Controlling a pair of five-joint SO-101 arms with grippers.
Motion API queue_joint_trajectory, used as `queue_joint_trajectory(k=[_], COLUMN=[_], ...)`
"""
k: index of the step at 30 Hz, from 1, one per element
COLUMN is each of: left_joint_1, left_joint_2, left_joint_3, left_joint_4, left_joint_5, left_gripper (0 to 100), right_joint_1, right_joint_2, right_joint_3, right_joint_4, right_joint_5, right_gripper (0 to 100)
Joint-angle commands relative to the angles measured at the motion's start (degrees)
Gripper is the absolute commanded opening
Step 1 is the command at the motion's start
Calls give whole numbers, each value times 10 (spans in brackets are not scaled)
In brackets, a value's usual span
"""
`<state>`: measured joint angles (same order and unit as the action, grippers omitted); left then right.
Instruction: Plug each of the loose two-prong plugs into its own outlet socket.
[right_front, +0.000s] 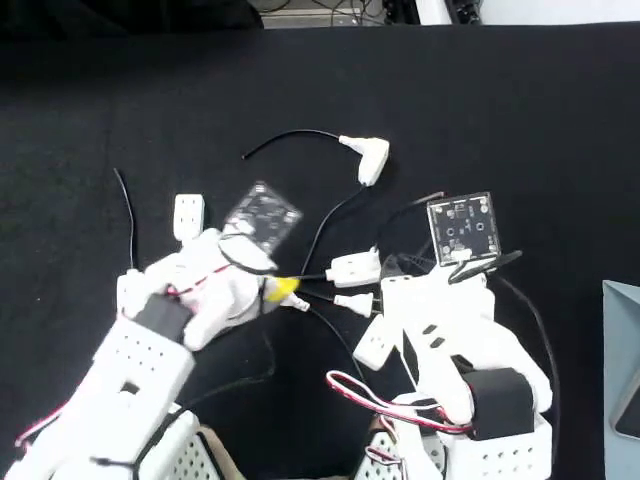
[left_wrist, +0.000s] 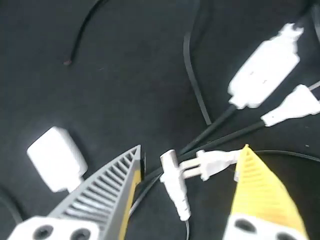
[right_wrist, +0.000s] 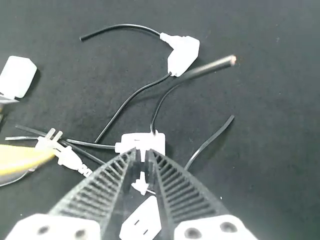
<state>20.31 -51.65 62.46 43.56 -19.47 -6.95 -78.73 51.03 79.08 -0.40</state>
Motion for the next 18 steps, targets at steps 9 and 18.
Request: queue_joint_trajectory(k=[9,18], left_joint_1=[100,95], left_joint_2=[322,540], left_joint_3=[-151,-314], left_joint_4=[-175,-175], left_joint_5=[-19,-19], left_gripper=[300,300], right_joint_1=[55,55], right_joint_2=[0,0], right_joint_3=[-17,-16], right_joint_4=[-8,-6], right_joint_5=[-13,-13], right_gripper=[15,15])
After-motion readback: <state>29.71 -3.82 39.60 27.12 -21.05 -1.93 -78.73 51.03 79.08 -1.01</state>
